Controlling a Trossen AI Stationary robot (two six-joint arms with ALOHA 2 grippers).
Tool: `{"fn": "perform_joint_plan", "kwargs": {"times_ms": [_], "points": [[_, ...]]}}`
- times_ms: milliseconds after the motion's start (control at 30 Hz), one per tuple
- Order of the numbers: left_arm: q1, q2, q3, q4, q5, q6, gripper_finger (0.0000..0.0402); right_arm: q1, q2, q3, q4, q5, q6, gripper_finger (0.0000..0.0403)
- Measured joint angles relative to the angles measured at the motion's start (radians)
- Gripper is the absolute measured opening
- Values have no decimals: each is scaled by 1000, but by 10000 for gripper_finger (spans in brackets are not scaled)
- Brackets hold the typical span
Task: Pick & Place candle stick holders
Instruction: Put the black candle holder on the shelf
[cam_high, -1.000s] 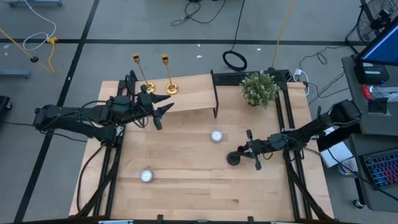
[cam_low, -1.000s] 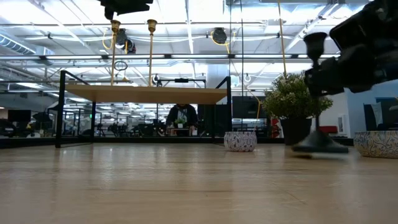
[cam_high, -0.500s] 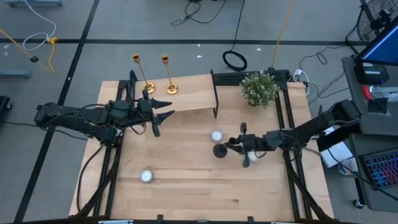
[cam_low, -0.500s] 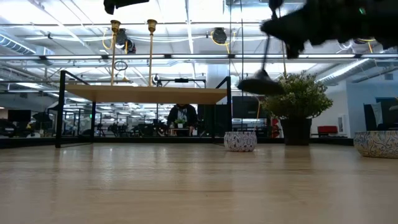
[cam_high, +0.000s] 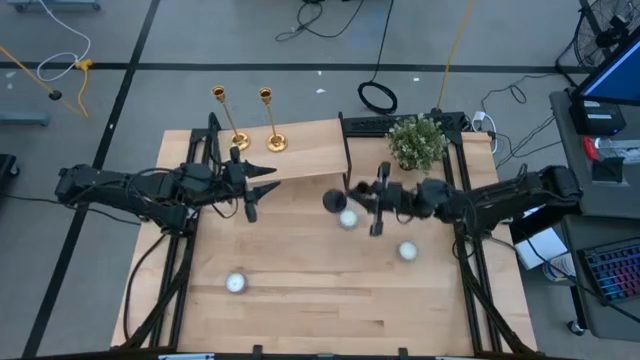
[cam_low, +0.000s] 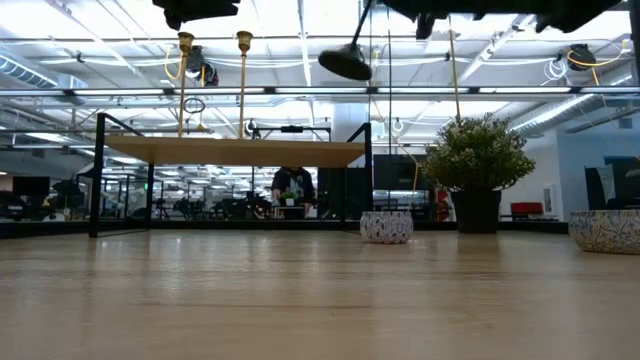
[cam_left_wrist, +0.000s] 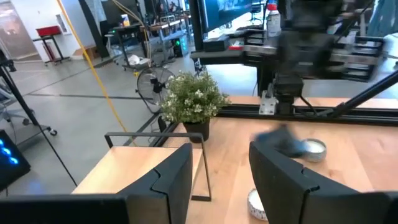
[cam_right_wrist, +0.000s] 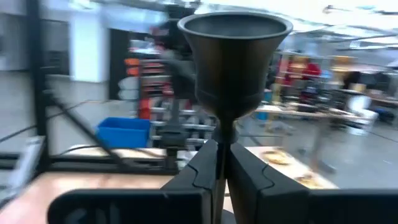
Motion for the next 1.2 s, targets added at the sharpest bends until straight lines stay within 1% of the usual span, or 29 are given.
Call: {"fn": "perform_joint_plan", "kwargs": {"times_ms": [100, 167, 267, 400, 533, 733, 900, 1033, 1200], "points": [[-9, -4, 0, 12, 0, 5, 166, -75, 0, 13, 1, 0, 2, 16], [-14, -14, 0, 11, 0, 6, 166, -121, 1, 29, 6, -43, 4, 16], [-16, -26, 1, 24, -1, 14, 165, -182, 35, 71, 10, -104, 24, 16], [-16, -38, 0, 44, -1, 31, 166, -248, 105, 172, -22, -105, 47, 16], [-16, -43, 0, 56, -1, 36, 166, -320, 186, 279, -92, -104, 24, 16], [-16, -45, 0, 45, -1, 40, 166, -418, 294, 377, -98, -104, 52, 16], [-16, -45, 0, 41, -1, 58, 166, -477, 376, 399, -110, -108, 101, 16], [-16, -45, 0, 37, -1, 58, 166, -512, 410, 405, -97, -158, 152, 16], [-16, -44, 0, 37, -1, 58, 166, -534, 466, 405, -87, -156, 161, 16]]}}
